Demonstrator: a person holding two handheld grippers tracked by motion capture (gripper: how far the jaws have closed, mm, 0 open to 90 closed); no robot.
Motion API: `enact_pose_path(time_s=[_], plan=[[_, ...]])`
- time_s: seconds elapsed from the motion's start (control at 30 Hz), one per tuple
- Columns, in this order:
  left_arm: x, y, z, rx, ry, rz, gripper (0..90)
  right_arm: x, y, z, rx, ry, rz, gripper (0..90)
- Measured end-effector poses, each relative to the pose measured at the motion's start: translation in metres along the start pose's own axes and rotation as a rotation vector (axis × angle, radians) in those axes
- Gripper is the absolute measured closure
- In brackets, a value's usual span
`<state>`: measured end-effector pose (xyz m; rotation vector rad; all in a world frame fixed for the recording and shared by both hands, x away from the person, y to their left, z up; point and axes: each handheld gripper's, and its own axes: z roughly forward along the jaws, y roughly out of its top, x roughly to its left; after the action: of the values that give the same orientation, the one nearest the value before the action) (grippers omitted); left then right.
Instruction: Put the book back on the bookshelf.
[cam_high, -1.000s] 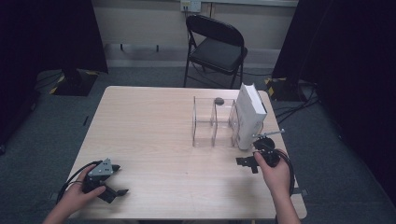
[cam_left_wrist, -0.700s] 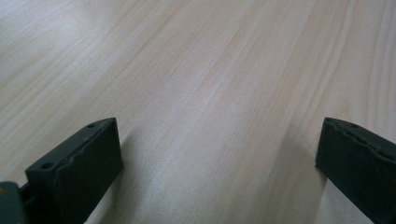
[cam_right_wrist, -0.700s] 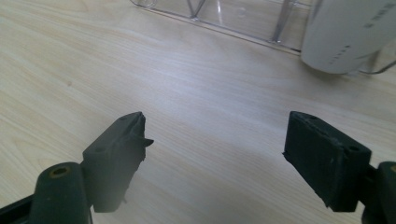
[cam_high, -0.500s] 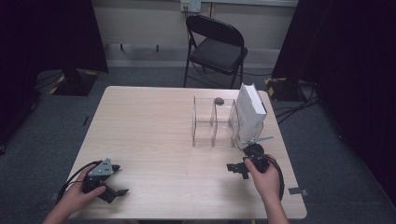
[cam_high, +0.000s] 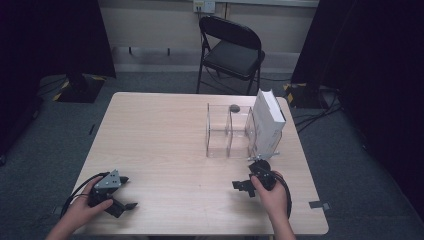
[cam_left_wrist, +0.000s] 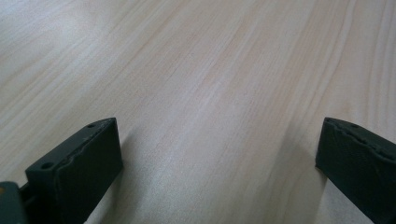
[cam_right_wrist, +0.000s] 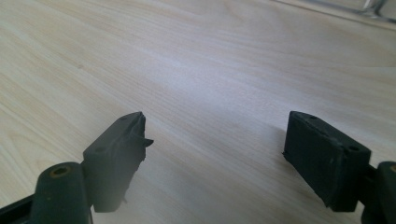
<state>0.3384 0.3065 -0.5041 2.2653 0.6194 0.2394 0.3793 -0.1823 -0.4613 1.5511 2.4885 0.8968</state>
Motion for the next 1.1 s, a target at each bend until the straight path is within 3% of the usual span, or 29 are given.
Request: enact_pose_path(time_s=[0.2, 0.37, 0.5, 0.73, 0.87, 0.93, 1.1], plan=[[0.0, 0.0, 0.0, 0.001, 0.0, 0.0, 0.0, 0.006, -0.005, 0.013, 0.017, -0.004, -0.022, 18.9], [0.0, 0.0, 0.0, 0.001, 0.0, 0.001, 0.0, 0.011, -0.005, 0.017, 0.0, -0.021, -0.047, 17.5], [0.0, 0.0, 0.0, 0.002, 0.001, 0.002, 0.0, 0.016, -0.008, 0.02, -0.02, -0.053, -0.097, 15.3], [0.0, 0.0, 0.0, -0.001, 0.003, -0.001, 0.0, 0.025, -0.017, 0.031, -0.107, -0.136, -0.238, 12.3], [0.0, 0.0, 0.0, -0.002, 0.003, -0.002, 0.0, 0.024, -0.021, 0.033, -0.162, -0.125, -0.237, 11.7], [-0.001, 0.0, 0.0, -0.002, 0.004, -0.003, 0.0, 0.021, -0.027, 0.037, -0.249, -0.12, -0.238, 11.5], [-0.001, 0.0, 0.0, -0.001, 0.005, -0.004, 0.0, 0.019, -0.027, 0.037, -0.248, -0.108, -0.248, 11.5]])
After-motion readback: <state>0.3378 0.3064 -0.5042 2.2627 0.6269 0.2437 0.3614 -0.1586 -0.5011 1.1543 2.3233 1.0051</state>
